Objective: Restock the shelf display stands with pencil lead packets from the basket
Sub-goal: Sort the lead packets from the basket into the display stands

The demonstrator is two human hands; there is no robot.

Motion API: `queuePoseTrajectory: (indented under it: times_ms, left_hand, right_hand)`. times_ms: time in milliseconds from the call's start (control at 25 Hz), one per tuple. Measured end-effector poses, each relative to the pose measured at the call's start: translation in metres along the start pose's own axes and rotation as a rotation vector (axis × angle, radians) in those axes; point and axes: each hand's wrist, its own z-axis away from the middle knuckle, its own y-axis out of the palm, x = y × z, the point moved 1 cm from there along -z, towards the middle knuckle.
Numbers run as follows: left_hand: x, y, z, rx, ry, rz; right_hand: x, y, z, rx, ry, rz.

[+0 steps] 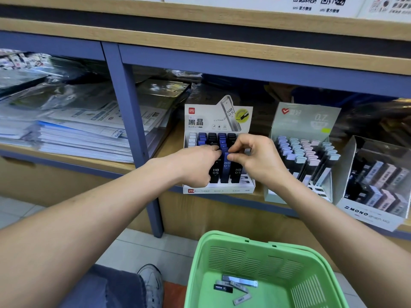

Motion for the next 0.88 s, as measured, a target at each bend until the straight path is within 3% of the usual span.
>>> queuePoseTrajectory:
  times_ms: [240,440,640,720,880]
  left_hand:
    - [0.001,0.001,-0.004,0.005,-0.004,-0.021]
    - [0.004,0.005,-0.003,0.011,-0.031,0.003]
    - [-0.026,0.007,0.007,-0.433,0.025,-0.005]
    - [-0.056,0.036,0.016,-0.316,0.065,0.029]
    - [-0.096,0.144,0.015,0.324,0.156,-0.088]
  right_hand:
    - [-0.012,0.006,0.007,-0.014,-0.139,0.234]
    - [-0.008,0.006,0.009,-0.012,-0.213,0.283]
    - [-0.003,-0.007,0.058,-0.191,-0.141,0.080]
    - [-0.026,0.011,0.105,-0.070,-0.014,0.117]
    - [-0.108,0.054,0.196,0.571,0.398,0.370]
